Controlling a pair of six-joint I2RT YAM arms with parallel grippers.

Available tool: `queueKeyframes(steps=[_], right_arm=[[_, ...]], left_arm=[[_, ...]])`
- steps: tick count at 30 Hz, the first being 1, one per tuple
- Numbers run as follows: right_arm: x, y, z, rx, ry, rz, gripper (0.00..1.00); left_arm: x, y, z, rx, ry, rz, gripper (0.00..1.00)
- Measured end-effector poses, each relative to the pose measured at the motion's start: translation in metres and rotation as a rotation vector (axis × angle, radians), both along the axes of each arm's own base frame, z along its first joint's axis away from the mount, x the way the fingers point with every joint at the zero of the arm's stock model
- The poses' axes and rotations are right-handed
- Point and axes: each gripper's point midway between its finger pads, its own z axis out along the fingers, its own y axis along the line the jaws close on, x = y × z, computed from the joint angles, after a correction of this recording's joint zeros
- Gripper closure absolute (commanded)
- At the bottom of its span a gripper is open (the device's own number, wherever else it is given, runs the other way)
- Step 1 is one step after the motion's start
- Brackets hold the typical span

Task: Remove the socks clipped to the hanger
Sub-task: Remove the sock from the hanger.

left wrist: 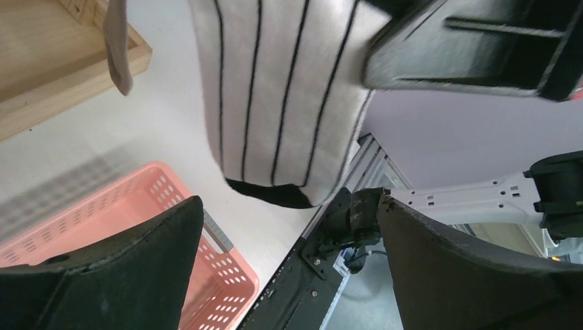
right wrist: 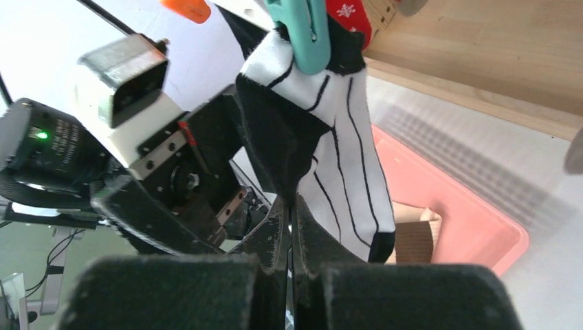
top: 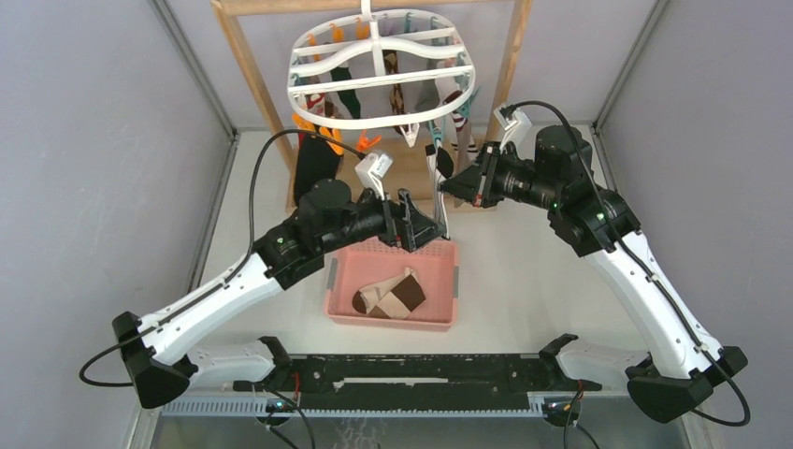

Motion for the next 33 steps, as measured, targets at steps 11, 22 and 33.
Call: queueKeyframes(steps=[11,22,33], right_arm=[[-0.001,0.005,0.011,0.024,0.004,0.026,1.0],[-0.002,0.006,0.011,0.032,0.017,0.031,1.0],[-0.003,0.006,0.008,0.034,0.033,0.033,1.0]], left_arm=[[0.008,-0.01,-0.016,0.014,0.012,-0.003,0.0],[0.015,-0.023,-0.026,0.019,0.022,-0.016,0.04],[0.019,-0.026,-0.047,0.079,0.053,-0.014,0.76]])
